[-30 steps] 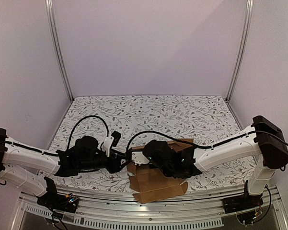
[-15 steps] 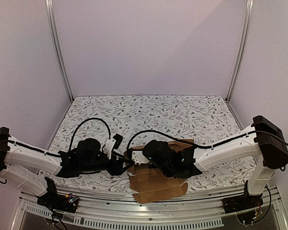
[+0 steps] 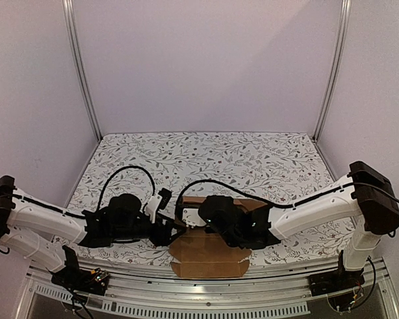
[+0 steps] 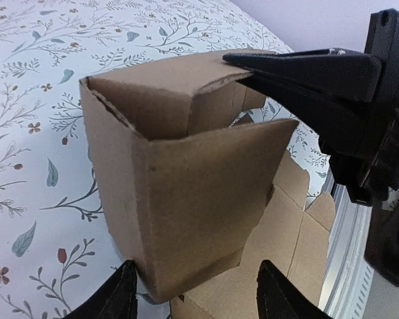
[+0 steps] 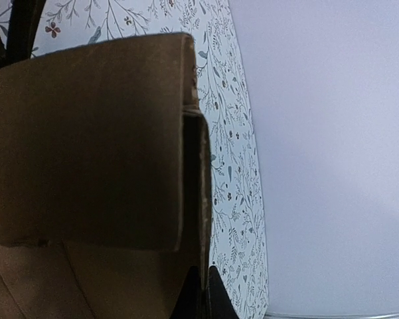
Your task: Fold the paper box
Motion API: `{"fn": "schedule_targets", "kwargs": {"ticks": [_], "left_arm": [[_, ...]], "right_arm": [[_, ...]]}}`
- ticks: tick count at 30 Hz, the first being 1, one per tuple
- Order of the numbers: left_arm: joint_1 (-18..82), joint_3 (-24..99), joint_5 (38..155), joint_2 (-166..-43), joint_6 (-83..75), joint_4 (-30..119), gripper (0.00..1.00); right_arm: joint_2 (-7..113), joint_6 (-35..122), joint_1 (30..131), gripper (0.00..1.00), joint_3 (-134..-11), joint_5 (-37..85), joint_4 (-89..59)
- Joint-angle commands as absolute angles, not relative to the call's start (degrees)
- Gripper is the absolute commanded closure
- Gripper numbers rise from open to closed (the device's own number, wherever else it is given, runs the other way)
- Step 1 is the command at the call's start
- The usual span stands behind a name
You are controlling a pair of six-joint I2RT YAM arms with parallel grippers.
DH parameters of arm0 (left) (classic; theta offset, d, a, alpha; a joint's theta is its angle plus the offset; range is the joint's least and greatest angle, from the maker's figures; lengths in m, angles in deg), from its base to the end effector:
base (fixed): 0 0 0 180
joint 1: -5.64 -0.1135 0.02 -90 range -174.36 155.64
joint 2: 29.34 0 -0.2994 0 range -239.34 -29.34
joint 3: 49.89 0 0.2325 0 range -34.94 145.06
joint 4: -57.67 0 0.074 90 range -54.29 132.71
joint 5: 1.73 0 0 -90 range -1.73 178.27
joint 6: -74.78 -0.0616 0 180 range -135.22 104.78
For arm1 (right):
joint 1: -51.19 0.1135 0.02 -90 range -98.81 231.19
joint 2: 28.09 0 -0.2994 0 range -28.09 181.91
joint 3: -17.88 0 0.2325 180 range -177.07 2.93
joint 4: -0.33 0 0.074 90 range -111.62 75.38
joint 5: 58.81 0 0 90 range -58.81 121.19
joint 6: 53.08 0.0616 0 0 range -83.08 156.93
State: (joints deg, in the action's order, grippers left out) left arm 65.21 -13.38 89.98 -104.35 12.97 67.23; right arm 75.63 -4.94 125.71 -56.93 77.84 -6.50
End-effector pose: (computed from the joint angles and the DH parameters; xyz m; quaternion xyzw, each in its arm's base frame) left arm 0.1216 -0.2106 0.1924 0.2402 0.8271 -0.3613 0.3572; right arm 0.1470 0.3629 0.2240 -0.5993 0.5842 -0.2204 0.5009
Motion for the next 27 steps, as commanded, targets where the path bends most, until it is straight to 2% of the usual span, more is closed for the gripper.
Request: {"fn": "schedule_targets", "kwargs": {"ticks": [1, 6, 12, 19, 22, 27], "left_arm": [[66.29, -14.86, 89.67, -101.93, 13.66, 66.19, 0.40], [66.29, -15.71, 88.63, -99.26, 13.61, 64.19, 0.40], [66.29, -16.77, 86.34, -94.13, 13.18, 60.68, 0.40], [66.29, -17.40, 84.25, -90.81, 12.57, 57.82, 0.39], [66.29, -17.45, 82.98, -89.37, 12.26, 57.08, 0.39], [66.24, -17.36, 81.51, -87.11, 11.63, 55.54, 0.39]], "right_arm": [[77.50, -8.28, 127.23, 1.00, -54.18, 82.12, 2.09], [80.31, -13.19, 128.22, 1.00, -51.89, 85.96, 11.20], [84.90, -21.16, 129.17, 1.00, -48.53, 90.19, 29.87], [90.44, -29.38, 129.21, 1.00, -49.14, 91.56, 44.46], [95.02, -38.19, 128.63, 1.00, -50.96, 91.54, 54.50], [97.68, -42.62, 126.62, 1.00, -53.67, 89.43, 55.65]]}}
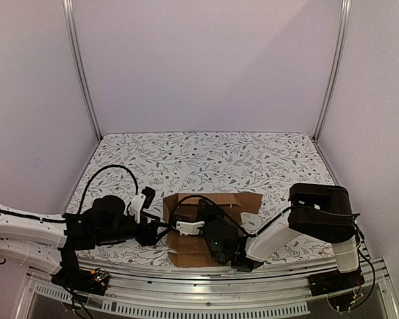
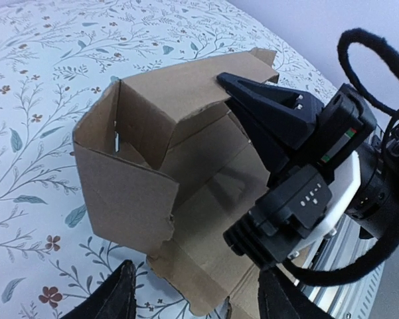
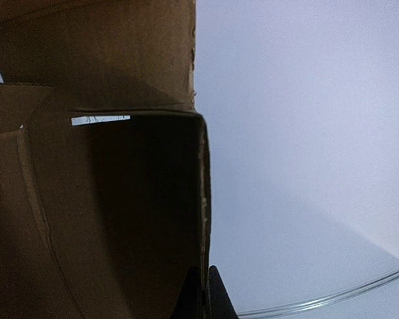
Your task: Fold the paper box
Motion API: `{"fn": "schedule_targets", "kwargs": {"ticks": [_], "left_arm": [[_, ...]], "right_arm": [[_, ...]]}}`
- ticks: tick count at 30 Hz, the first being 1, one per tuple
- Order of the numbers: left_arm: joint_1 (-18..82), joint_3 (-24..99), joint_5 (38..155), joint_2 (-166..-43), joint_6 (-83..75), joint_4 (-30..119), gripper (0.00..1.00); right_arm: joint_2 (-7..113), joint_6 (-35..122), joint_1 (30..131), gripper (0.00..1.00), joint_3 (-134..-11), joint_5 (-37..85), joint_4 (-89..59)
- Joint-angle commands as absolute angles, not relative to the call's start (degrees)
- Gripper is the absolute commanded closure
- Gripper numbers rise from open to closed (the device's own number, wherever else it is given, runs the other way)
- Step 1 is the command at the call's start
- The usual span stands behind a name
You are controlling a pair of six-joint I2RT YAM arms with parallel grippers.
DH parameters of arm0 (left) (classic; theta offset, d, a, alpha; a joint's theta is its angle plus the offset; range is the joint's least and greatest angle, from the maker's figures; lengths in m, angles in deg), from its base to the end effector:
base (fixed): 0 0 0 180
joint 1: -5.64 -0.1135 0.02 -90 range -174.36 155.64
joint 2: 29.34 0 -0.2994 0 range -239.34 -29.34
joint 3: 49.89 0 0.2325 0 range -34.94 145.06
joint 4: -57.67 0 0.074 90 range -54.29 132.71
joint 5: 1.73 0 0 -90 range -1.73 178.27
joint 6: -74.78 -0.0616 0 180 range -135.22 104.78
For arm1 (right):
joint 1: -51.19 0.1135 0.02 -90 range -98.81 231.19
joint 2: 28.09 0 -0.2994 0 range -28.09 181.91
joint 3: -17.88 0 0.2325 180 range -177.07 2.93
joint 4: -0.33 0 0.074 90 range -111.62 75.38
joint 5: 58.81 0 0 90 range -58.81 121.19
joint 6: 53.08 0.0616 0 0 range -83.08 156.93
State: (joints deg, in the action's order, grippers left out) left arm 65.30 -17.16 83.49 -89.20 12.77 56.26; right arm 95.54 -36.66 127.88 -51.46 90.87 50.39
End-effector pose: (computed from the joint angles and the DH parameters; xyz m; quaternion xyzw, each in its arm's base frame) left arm 0.1032 -0.1661 0.2017 0.2138 0.8321 -0.3277 0.3932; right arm 0.1499 0.4026 0.1663 -0.5274 0.4903 -0.3484 0.6000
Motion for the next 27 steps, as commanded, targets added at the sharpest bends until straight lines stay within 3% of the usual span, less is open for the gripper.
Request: {"fn": "schedule_targets", "kwargs": {"ticks": [1, 16, 27], "left_arm": [[66.27, -17.44, 81.32, -86.65, 11.45, 55.28, 0.39], [65.80, -18.94, 76.61, -86.63, 9.57, 56.21, 0.38], [57.32, -18.73, 80.08, -101.66, 9.86, 69.53, 0.38]], "right_arm": [[97.81, -42.62, 126.18, 1.00, -54.16, 89.10, 55.29], [102.87, -41.53, 123.85, 1.00, -54.48, 87.68, 52.84], [100.97, -39.39, 123.81, 1.00, -50.87, 87.26, 52.62]]}}
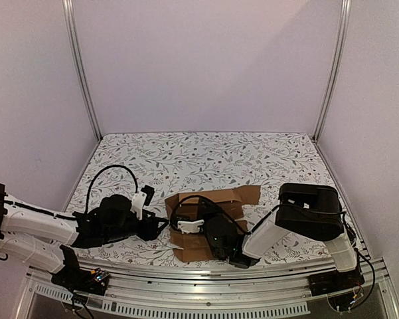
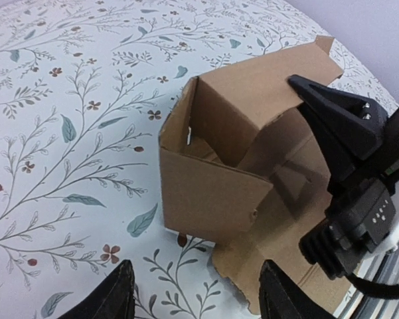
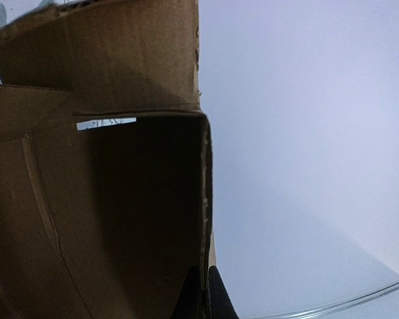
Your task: Fold the paper box
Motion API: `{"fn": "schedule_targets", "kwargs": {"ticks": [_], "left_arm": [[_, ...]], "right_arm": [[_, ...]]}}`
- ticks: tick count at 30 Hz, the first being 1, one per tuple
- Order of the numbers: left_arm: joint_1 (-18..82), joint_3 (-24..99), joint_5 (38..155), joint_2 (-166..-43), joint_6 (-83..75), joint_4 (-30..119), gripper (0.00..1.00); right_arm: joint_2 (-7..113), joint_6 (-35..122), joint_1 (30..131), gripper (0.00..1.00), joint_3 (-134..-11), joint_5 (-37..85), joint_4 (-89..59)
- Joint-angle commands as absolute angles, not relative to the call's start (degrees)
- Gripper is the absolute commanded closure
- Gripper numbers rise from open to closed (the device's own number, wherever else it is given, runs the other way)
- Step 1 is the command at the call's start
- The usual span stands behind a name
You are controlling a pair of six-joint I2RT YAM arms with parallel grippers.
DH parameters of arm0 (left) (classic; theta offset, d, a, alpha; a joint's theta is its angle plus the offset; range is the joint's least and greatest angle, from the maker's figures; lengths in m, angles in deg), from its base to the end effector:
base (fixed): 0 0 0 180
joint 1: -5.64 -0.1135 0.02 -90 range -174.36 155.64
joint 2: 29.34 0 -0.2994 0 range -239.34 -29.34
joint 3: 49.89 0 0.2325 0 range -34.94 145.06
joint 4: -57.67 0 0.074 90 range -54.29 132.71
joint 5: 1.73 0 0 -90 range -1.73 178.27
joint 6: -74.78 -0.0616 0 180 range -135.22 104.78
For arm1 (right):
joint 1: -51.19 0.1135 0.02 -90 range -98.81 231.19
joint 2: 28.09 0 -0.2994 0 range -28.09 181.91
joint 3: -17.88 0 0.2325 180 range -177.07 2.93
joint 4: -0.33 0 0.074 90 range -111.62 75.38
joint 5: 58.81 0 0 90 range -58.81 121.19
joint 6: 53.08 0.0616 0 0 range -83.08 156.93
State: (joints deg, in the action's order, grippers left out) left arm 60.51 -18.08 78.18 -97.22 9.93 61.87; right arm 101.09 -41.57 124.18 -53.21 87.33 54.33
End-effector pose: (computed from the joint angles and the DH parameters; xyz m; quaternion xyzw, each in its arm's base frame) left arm 0.1294 -0.1652 0.1829 0.1820 0.8525 -0.2522 0.4201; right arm 0.1777 0.4059 0.1405 -0.5469 0.4698 -0.3728 0.5841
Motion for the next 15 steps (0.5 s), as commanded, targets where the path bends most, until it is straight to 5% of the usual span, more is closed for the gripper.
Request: {"fn": "schedule_targets", "kwargs": {"ticks": [1, 15], "left_arm": [[56.67, -18.58, 80.68, -103.17, 9.81, 71.79, 0.38], [53.83, -11.49, 88.84, -119.34, 7.78, 81.69, 0.38]], "right_arm": [[100.66, -39.22, 123.79, 1.00, -50.60, 87.26, 52.47], [98.21, -37.75, 123.85, 1.00, -48.57, 87.01, 52.23]]}}
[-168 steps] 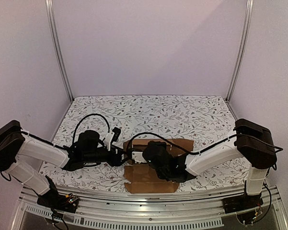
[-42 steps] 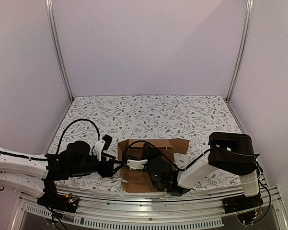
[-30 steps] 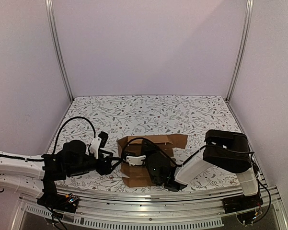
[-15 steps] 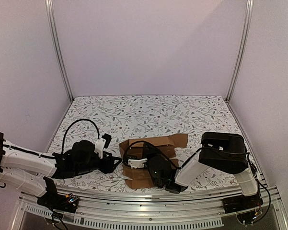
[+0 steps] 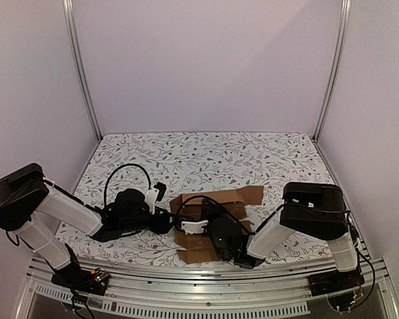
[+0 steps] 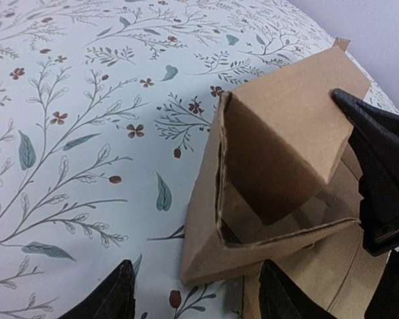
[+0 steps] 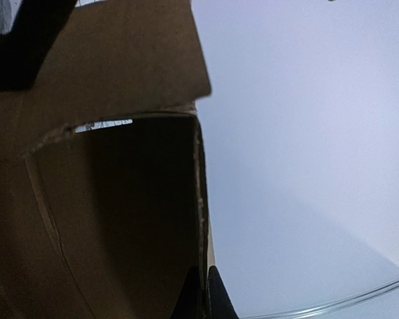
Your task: Fold the paper box
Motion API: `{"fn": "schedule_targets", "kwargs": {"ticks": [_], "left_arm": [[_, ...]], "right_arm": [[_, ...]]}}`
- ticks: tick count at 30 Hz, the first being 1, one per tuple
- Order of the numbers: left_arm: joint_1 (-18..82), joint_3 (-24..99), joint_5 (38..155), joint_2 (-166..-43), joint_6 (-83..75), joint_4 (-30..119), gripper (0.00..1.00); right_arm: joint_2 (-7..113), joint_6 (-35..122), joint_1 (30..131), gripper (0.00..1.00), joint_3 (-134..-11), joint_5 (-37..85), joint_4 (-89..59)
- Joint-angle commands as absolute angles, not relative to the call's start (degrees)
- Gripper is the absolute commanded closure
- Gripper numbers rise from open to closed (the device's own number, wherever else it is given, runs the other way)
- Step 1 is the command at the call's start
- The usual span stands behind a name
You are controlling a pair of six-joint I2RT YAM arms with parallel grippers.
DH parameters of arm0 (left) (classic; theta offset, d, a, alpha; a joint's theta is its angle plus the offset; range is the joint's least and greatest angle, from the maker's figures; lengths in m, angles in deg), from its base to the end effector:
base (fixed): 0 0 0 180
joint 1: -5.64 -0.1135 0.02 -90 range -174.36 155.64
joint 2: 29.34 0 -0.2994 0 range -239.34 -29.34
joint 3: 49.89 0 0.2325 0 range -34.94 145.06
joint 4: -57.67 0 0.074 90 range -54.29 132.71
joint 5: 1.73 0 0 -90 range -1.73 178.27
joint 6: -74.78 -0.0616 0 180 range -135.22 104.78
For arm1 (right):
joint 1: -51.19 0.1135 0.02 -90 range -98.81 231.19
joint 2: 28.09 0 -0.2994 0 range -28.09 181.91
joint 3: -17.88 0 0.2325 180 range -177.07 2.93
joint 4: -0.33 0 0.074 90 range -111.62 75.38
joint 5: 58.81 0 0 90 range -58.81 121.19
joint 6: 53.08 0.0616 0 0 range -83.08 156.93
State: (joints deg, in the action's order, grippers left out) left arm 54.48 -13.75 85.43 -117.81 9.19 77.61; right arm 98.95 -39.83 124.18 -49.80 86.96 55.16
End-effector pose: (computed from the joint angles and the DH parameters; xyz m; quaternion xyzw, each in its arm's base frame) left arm 0.1790 -0.2002 0.1562 0.1737 0.8587 -0.2699 0.3995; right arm 0.1737 0.3936 0.1439 -0.5439 0.4758 -0.3630 0.5882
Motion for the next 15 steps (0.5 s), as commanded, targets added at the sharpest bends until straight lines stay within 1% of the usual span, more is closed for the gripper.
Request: {"fn": "schedule_targets", "kwargs": {"ticks": [1, 9, 15], "left_arm": [[53.81, -11.29, 89.34, -119.59, 7.70, 81.80, 0.38], [53.80, -9.86, 91.44, -121.00, 7.25, 81.94, 0.39], [53.81, -9.47, 92.99, -124.49, 8.79, 84.70, 0.40]], "right_arm": [[98.30, -37.64, 123.84, 1.00, -48.65, 86.97, 52.19], [99.04, -36.86, 123.79, 1.00, -49.10, 86.90, 51.88], [99.01, -36.66, 123.87, 1.00, -49.28, 87.03, 51.84]]}}
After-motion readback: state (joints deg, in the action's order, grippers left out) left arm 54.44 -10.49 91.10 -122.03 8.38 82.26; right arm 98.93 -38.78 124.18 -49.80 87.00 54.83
